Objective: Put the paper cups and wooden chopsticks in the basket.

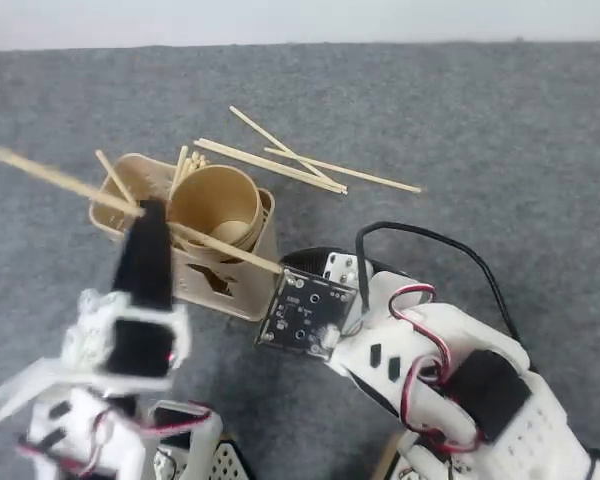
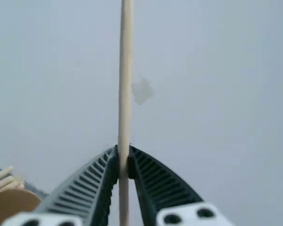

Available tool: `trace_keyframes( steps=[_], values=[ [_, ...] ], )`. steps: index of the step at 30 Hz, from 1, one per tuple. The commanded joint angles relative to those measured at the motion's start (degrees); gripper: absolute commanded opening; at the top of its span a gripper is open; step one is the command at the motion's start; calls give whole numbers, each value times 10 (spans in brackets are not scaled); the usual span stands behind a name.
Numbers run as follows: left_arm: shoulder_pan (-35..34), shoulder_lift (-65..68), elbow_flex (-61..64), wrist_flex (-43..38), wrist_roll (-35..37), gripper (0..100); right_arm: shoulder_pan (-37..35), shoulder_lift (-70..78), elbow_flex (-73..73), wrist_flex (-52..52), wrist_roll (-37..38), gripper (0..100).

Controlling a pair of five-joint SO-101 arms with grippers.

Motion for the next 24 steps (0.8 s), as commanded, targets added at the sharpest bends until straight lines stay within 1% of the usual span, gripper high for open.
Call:
trace_keyframes(
  steps=[1, 5, 9, 12, 16, 19, 21, 24],
  values=[
    [-27, -6, -47, -19, -6, 9, 0, -7, 11, -3, 4, 211],
    [-46, -6, -73, -20, -13, 9, 0, -7, 26, -2, 7, 227],
    [-61, -4, -89, -30, -55, 9, 9, -7, 56, -1, 8, 227],
    [-81, -3, -63, -77, -108, 9, 48, -8, 86, -6, 8, 227],
    [-122, -3, 25, -199, -177, 9, 107, -8, 111, -2, 40, 227],
    [-155, -3, 86, -267, -214, 9, 137, -8, 135, -1, 55, 226],
    [-163, -3, 118, -287, -251, 9, 150, -8, 154, -1, 55, 226],
    [-164, -3, 160, -289, -306, 9, 168, -8, 178, -3, 56, 226]
  ],
)
